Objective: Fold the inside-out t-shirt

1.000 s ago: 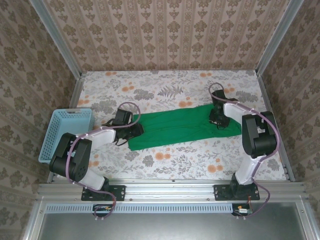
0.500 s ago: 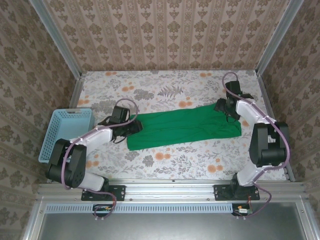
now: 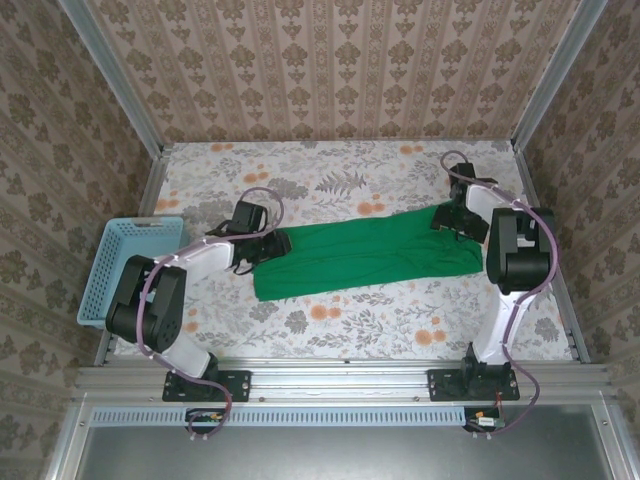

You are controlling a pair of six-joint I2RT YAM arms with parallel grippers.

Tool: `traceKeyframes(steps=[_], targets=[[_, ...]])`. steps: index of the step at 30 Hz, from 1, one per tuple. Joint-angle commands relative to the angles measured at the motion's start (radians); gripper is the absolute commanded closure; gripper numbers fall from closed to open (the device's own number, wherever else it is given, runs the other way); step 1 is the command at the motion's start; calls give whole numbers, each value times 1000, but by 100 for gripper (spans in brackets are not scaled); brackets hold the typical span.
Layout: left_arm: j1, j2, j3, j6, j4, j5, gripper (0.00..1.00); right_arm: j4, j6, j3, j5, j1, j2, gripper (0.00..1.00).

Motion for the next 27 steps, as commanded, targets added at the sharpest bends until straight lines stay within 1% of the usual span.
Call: traceKeyframes(steps=[1, 4, 6, 10, 11, 12, 13, 14, 15, 17, 19, 21, 23, 26, 27], targets=[[30, 7, -32, -2, 14, 1, 46, -67, -14, 31, 39, 0, 68, 9], [76, -3, -77, -22, 36, 7, 46, -65, -24, 39, 28, 7, 81, 8], [86, -3, -87, -23, 43, 7, 46, -63, -29, 40, 15, 14, 81, 6], [86, 4, -99, -26, 49, 1, 46, -57, -44, 41, -11, 20, 80, 12], [86, 4, -102, -27, 52, 0, 46, -53, -49, 40, -17, 19, 79, 15], [87, 6, -105, -28, 53, -1, 46, -50, -51, 37, -21, 19, 74, 20], [87, 4, -107, -27, 53, 0, 46, -47, -54, 35, -29, 19, 72, 39], [87, 1, -109, -26, 52, -1, 46, -48, -56, 34, -34, 17, 70, 52], [89, -3, -110, -25, 50, -1, 46, -45, -60, 30, -36, 17, 69, 57], [92, -12, -115, -21, 48, -1, 46, -42, -63, 27, -46, 13, 65, 63], [95, -21, -119, -21, 46, -1, 46, -31, -63, 16, -58, 7, 56, 74], [97, -34, -125, -21, 43, -4, 46, -11, -61, -6, -78, 1, 40, 80], [99, -45, -128, -20, 37, -10, 46, -7, -57, -16, -73, -1, 22, 80], [116, -60, -131, -8, 15, -29, 46, -8, -41, -41, -29, -1, -32, 63], [129, -63, -132, -5, 10, -32, 46, 1, -30, -61, -37, -1, -60, 61]])
